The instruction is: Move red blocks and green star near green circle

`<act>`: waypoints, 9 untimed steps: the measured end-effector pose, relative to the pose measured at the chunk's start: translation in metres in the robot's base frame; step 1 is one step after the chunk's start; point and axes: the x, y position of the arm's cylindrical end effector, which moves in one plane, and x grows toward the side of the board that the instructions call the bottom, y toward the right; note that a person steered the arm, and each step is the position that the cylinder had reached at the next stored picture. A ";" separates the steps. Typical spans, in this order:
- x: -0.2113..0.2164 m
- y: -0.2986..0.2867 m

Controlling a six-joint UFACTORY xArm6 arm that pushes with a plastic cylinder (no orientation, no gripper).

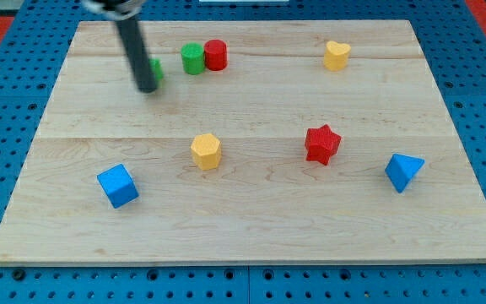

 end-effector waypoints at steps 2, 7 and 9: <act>0.048 0.091; 0.144 0.172; 0.098 0.084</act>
